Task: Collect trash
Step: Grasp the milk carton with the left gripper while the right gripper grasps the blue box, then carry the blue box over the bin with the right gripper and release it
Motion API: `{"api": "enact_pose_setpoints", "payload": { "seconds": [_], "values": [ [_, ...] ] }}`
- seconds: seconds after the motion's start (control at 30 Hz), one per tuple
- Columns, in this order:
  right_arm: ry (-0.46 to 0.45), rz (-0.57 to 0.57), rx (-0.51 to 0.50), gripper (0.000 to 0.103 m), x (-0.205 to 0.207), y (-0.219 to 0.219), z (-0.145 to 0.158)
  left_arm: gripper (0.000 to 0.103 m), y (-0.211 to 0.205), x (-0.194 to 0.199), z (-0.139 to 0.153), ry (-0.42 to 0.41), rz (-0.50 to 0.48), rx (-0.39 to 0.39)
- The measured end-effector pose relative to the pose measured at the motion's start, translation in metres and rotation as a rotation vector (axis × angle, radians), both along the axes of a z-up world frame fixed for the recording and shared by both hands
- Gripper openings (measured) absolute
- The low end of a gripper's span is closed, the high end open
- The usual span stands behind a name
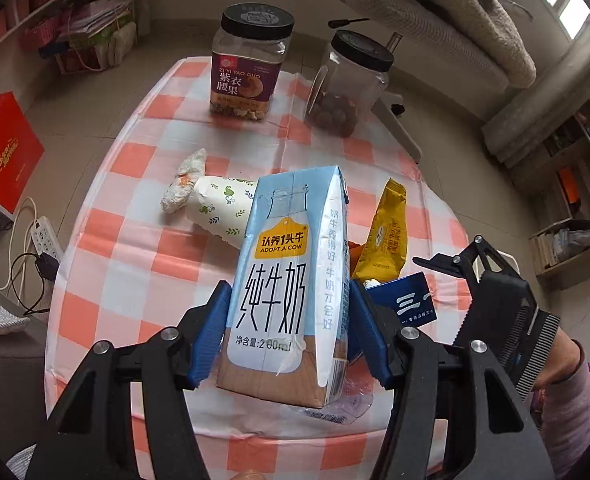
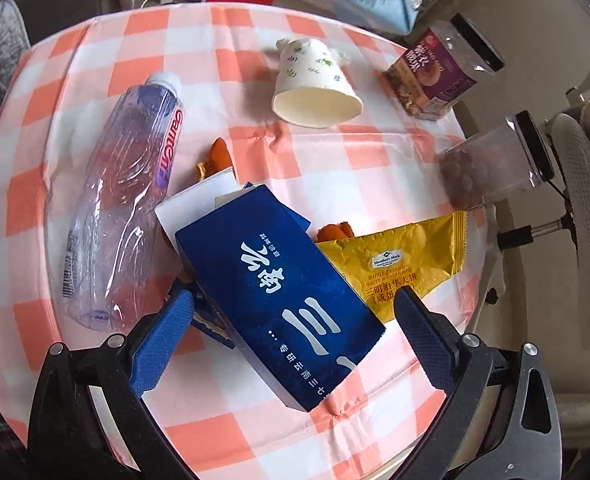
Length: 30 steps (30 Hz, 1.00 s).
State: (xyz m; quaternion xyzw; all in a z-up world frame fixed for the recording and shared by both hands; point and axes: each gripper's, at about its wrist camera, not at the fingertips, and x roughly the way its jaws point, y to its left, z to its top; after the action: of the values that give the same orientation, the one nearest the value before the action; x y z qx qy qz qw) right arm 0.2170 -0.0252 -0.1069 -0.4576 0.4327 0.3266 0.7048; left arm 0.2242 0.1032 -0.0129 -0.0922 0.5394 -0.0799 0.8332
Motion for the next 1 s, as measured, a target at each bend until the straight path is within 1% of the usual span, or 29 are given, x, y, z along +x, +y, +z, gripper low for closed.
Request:
{"api": "enact_pose_setpoints", "payload": {
  "seconds": [0.07,0.13,0.17,0.2,0.23,0.27,0.3,0.37,0.43,0.6,0.8,0.9,1.0],
  "values": [
    [0.039,0.038,-0.061,0.096,0.002,0.005,-0.011,0.059,0.006,0.002,0.003,-0.011,0.011,-0.006],
    [0.080,0.042,-0.096,0.095,0.004,0.009,-0.022,0.059,0.010,0.004,0.004,-0.013,0.022,-0.013],
    [0.109,0.028,-0.096,0.089,0.005,0.009,-0.027,0.059,0.012,0.005,0.004,-0.012,0.027,-0.015],
    [0.152,0.002,-0.080,0.076,0.007,0.008,-0.030,0.059,0.014,0.006,0.004,-0.011,0.031,-0.017],
    [0.211,-0.038,-0.049,0.069,0.009,0.006,-0.033,0.059,0.016,0.006,0.004,-0.010,0.035,-0.018],
    [0.213,-0.080,-0.013,0.062,0.010,0.003,-0.032,0.059,0.017,0.007,0.004,-0.009,0.038,-0.019],
    [0.200,-0.107,0.031,0.053,0.011,0.001,-0.029,0.059,0.019,0.006,0.004,-0.010,0.040,-0.018],
    [0.209,-0.180,0.129,0.052,0.013,-0.007,-0.019,0.059,0.020,0.005,0.004,-0.013,0.044,-0.017],
    [0.202,-0.233,0.201,0.052,0.010,-0.014,-0.010,0.059,0.021,0.004,0.004,-0.014,0.044,-0.018],
    [0.145,-0.339,0.316,0.052,-0.005,-0.028,0.011,0.059,0.022,0.000,0.005,-0.023,0.049,-0.008],
    [0.038,-0.492,0.428,0.052,-0.009,-0.049,0.040,0.059,0.021,-0.004,0.006,-0.034,0.044,-0.010],
    [0.017,-0.569,0.489,0.052,-0.006,-0.061,0.051,0.059,0.017,-0.005,0.006,-0.037,0.037,-0.006],
    [0.021,-0.650,0.587,0.052,-0.010,-0.079,0.064,0.059,0.015,-0.005,0.006,-0.042,0.036,-0.008]
  ]
}}
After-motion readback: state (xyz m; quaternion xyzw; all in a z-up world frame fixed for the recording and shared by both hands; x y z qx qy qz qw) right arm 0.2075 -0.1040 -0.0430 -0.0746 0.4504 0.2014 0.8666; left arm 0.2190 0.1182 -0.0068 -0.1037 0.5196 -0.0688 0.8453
